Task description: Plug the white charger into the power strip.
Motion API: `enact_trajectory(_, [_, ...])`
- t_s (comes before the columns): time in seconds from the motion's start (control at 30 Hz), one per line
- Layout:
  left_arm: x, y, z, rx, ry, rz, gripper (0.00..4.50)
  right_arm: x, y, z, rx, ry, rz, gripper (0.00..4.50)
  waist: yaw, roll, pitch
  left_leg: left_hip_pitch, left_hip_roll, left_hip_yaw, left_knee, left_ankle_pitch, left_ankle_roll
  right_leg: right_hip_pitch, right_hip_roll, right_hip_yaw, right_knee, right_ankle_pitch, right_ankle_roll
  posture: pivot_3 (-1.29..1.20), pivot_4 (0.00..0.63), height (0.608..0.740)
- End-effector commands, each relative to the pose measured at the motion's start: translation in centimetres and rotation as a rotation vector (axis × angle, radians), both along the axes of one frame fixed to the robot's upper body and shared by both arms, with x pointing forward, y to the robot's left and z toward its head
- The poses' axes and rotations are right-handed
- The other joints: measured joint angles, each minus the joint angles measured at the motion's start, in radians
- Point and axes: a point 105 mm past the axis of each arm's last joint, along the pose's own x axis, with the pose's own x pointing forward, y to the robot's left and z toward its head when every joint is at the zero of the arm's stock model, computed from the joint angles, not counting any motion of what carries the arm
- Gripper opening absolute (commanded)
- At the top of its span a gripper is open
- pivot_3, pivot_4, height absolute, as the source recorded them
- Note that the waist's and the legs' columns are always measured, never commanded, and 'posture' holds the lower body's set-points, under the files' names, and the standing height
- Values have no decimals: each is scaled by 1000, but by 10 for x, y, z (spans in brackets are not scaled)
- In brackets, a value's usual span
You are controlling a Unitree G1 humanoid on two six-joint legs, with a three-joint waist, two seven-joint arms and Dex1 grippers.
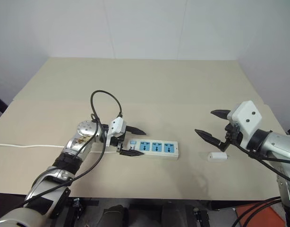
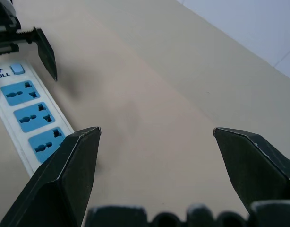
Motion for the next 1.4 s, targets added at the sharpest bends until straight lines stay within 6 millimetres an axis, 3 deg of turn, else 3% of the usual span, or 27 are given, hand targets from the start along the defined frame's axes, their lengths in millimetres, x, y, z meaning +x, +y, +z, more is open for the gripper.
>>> enact_trajectory(0.03, [-1,10,7,-66,5,6,4445,-4,0,15,-4,-49,13,4500,1,0,0,0,0,0,0,0,0,0,0,0,0,0,0,0,150,740])
enact_trajectory(0.3, [-1,29,-10,-6,14,12,4445,-6,1,16,1,-45,18,4500,1,0,0,0,0,0,0,0,0,0,0,0,0,0,0,0,150,740])
enact_trajectory(0.7, [6,8,-27,-24,-12,7,4445,-9,3,22,7,-57,22,4500,9,0,0,0,0,0,0,0,0,1,0,0,-1,0,0,0,150,740])
enact_trajectory(0.9, [-1,4,-31,-22,19,-45,4445,-10,1,22,2,-51,18,4500,3,0,0,0,0,0,0,0,0,0,0,0,-1,0,0,0,150,740])
enact_trajectory(1.07, [-3,7,-33,-19,22,-57,3331,-10,1,25,3,-53,17,4500,3,0,0,0,0,0,0,0,0,1,0,0,0,0,0,0,150,740])
enact_trajectory(1.27, [-2,9,-34,-20,10,-37,3327,-9,-4,22,-6,-32,8,4500,3,0,0,0,0,0,0,0,0,1,0,0,-1,0,0,0,150,740])
enact_trajectory(1.4, [-1,6,-32,-10,4,-26,3327,-5,-18,14,-47,73,-41,4500,3,0,0,0,0,0,0,0,0,1,0,0,0,0,0,0,150,740])
